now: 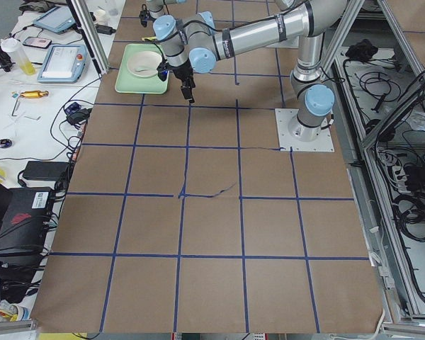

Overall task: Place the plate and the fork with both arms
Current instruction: 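Lift the fork and move it beside the plate on the tray, then lower the fork onto the tray and open the right gripper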

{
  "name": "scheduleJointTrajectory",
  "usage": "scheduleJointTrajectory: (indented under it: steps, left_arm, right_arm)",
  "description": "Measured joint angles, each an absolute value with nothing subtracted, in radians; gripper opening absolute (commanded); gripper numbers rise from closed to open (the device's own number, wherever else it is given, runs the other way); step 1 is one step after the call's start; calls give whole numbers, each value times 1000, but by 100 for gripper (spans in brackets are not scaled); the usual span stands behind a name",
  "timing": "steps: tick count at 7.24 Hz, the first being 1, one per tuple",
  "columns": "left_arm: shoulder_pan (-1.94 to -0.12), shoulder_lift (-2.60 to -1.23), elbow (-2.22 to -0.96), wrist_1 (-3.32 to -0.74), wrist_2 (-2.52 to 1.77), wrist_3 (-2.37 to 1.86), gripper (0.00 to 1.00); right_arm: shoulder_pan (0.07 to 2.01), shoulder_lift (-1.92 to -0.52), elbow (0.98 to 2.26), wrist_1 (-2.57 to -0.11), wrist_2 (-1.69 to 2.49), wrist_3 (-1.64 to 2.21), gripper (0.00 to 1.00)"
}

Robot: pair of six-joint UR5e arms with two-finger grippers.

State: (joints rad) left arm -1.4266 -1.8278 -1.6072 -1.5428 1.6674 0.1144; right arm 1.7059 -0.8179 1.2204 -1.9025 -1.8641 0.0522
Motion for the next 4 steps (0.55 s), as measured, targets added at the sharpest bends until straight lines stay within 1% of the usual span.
scheduleJointTrajectory:
  steps: [2, 3, 4]
  left_arm:
    - [-1426, -1831, -1618, -1538, 1667, 119, 100]
    - [-1426, -1833, -1619, -1537, 1667, 120, 100]
    - [-1426, -1836, -1619, -1537, 1667, 121, 100]
  right_arm:
    - [1709, -803, 1216, -1937, -1859, 58, 0]
    - [1712, -798, 1212, -1961, -1848, 57, 9]
    - [1715, -795, 1208, -1972, -1837, 58, 12]
